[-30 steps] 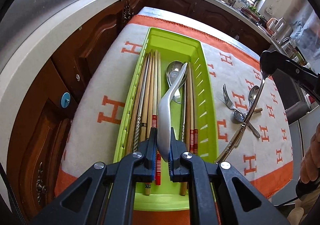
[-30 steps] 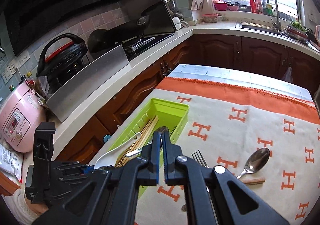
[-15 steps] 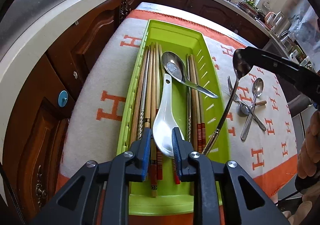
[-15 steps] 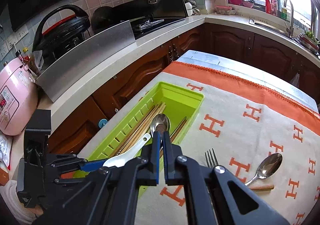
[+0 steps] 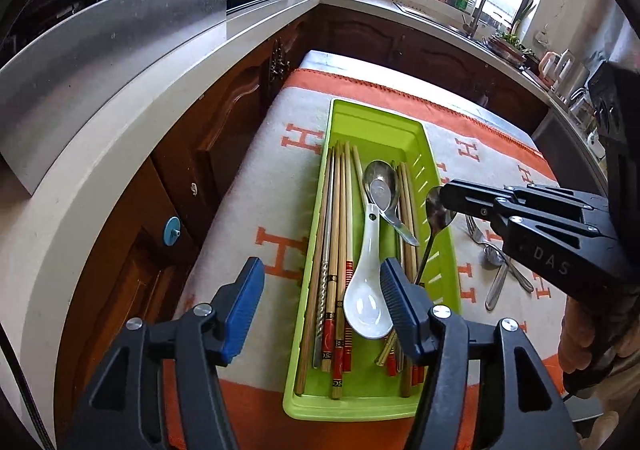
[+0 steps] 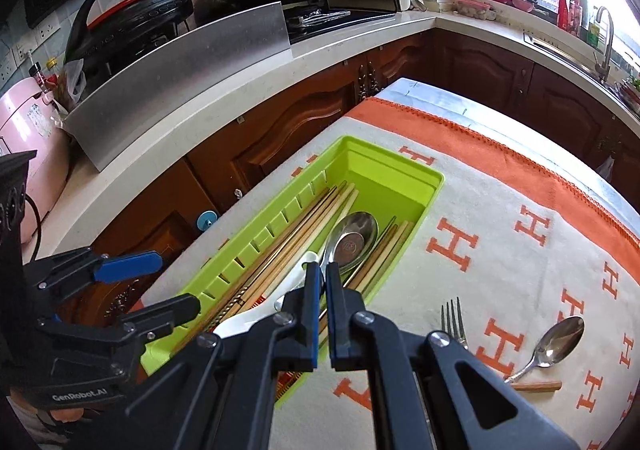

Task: Organize utensils
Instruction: 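Withdraw both open tools from the tray back toward the remaining utensils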

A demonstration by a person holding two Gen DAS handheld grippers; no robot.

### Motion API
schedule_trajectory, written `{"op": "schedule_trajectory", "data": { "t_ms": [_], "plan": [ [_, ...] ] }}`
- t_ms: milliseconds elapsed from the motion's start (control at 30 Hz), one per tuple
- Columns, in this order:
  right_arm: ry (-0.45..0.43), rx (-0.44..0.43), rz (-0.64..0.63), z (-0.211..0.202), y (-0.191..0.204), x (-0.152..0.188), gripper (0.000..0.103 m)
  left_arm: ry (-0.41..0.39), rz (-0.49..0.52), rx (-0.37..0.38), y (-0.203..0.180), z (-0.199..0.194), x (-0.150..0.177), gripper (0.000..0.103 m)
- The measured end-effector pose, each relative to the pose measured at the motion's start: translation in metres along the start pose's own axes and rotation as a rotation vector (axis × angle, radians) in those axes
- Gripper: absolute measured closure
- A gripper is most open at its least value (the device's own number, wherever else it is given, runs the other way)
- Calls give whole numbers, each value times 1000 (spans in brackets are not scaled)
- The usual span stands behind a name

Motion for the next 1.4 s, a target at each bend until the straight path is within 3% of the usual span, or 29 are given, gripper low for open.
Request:
{"op": "schedule_trajectory", "data": {
  "t_ms": [233, 533, 733, 1000, 1400],
  "plan": [
    [43, 43, -3, 20, -3, 0, 100, -4, -7, -27, 8, 1, 2, 35],
    [92, 10, 98, 32, -17, 2, 96, -3, -14, -49, 12, 4, 1, 27],
    [76, 6, 119, 23, -22, 3, 89, 8, -31, -58, 15, 6, 0, 26],
    [82, 13, 124, 7, -24, 17, 88, 13, -30, -68, 10, 6, -2, 26],
    [39, 98, -13, -35, -13, 69, 88, 16, 32, -53, -22, -1, -3, 26]
  ]
}}
Point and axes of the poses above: each gripper's, at about its wrist camera, not at the fingertips, and z roughly the way its jaws point, y to its left, x to its underside, the point moved 5 cm from there along z, roughly the way its jaws point, and after that the axes turned 8 degrees about x, right-handed, at the moved point
